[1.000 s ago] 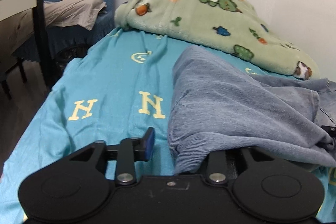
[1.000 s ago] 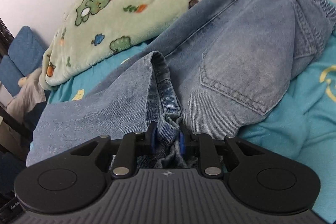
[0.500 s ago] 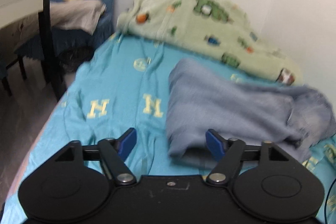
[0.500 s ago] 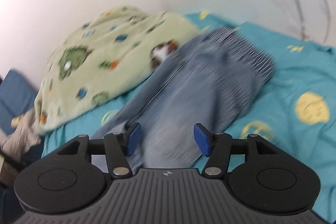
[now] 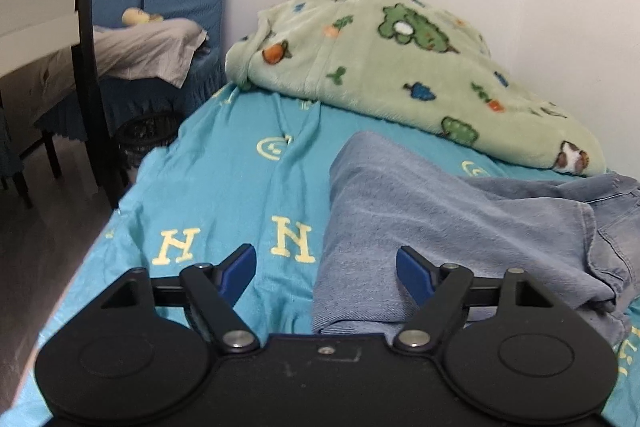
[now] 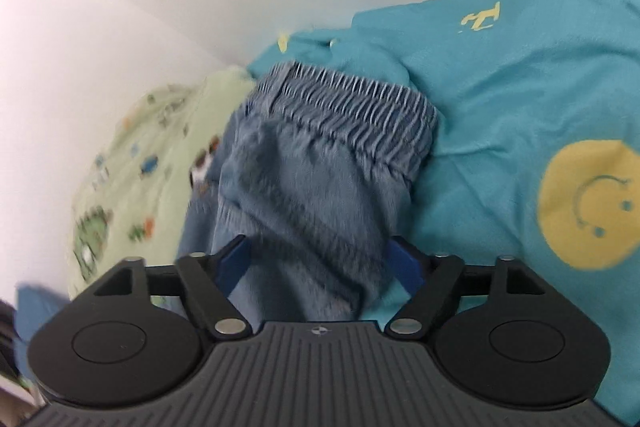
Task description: Fold clothes
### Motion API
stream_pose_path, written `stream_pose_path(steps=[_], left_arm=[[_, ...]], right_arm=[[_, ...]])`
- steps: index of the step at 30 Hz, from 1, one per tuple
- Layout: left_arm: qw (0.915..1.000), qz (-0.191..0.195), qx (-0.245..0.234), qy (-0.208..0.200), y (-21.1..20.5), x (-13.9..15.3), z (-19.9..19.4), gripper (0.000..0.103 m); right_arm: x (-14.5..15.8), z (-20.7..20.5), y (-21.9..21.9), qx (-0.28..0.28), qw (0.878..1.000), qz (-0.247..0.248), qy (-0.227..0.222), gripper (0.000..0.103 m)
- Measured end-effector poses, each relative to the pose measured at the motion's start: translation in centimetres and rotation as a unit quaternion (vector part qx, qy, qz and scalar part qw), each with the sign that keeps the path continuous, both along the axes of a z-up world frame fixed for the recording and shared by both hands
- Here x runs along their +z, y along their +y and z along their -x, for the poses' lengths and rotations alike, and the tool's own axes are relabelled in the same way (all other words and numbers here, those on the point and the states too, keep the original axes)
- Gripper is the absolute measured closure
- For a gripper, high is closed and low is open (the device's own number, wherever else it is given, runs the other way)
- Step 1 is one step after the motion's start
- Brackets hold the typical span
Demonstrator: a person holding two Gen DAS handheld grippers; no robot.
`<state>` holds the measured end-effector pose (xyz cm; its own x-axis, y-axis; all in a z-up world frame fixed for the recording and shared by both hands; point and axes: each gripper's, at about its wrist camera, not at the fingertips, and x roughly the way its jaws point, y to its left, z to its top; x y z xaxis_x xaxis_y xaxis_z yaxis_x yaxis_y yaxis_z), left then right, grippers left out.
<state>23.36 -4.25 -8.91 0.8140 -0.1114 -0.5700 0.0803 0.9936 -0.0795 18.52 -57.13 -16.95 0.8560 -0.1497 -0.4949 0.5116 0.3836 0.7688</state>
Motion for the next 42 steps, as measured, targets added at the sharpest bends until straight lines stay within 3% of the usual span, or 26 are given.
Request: stream_pose_path(steps=[3, 7, 10, 11, 12, 15, 19, 24, 30, 33, 38, 42], left_arm=[[1.0, -0.005, -0.006, 0.006, -0.3, -0.4, -0.4, 0.028], [0.9997, -0.019, -0.011, 0.014, -0.6, -0.9, -1.0, 0.027], [0.9995, -0.022, -0.005, 0.024, -0.5, -1.2, -1.2, 0.027], [0.9995, -0.02, -0.003, 0.025, -0.5, -1.1, -1.2, 0.027], [0.9995, -0.018, 0.0, 0.025, -0.3, -0.9, -1.2, 0.027], [0.9997, -0.014, 0.005, 0.018, 0.0, 0.0, -0.8, 0.027], [1.0, -0.002, 0.004, 0.009, 0.5, 1.4, -0.2, 0.027], [1.0, -0.003, 0.001, 0.004, 1.0, 2.7, 0.3, 0.027], [0.9996, 0.027, 0.009, -0.005, 3.0, 4.8, 1.0, 0.027], [0.9981, 0.056, 0.017, -0.02, 4.6, 6.2, 1.4, 0.027], [0.9926, 0.112, 0.022, -0.042, 6.7, 7.8, 1.9, 0.027], [0.9907, 0.132, 0.018, -0.025, 6.9, 7.2, 1.4, 0.027]], right_arm=[[-0.8, -0.9, -1.1, -0.006, 1.0, -0.009, -0.006, 0.015], [-0.8, -2.0, -1.1, -0.001, 1.0, 0.028, -0.001, 0.019], [-0.1, -2.2, -0.5, -0.011, 0.998, 0.06, -0.01, 0.038], [0.2, -2.3, -0.3, -0.015, 0.997, 0.07, -0.015, 0.054], [1.0, -2.2, 0.1, -0.016, 0.996, 0.085, -0.021, 0.062], [3.8, -2.0, 1.5, -0.012, 0.991, 0.124, -0.05, 0.074], [8.3, -1.6, 5.0, 0.014, 0.978, 0.195, -0.079, 0.081], [13.2, -1.0, 11.5, 0.06, 0.944, 0.309, -0.105, 0.083], [16.0, -0.1, 20.3, 0.108, 0.9, 0.402, -0.132, 0.085], [15.6, -0.2, 24.5, 0.13, 0.886, 0.425, -0.136, 0.087], [13.4, -1.9, 31.0, 0.21, 0.834, 0.492, -0.135, 0.094], [10.3, -2.1, 34.8, 0.283, 0.789, 0.532, -0.121, 0.096]])
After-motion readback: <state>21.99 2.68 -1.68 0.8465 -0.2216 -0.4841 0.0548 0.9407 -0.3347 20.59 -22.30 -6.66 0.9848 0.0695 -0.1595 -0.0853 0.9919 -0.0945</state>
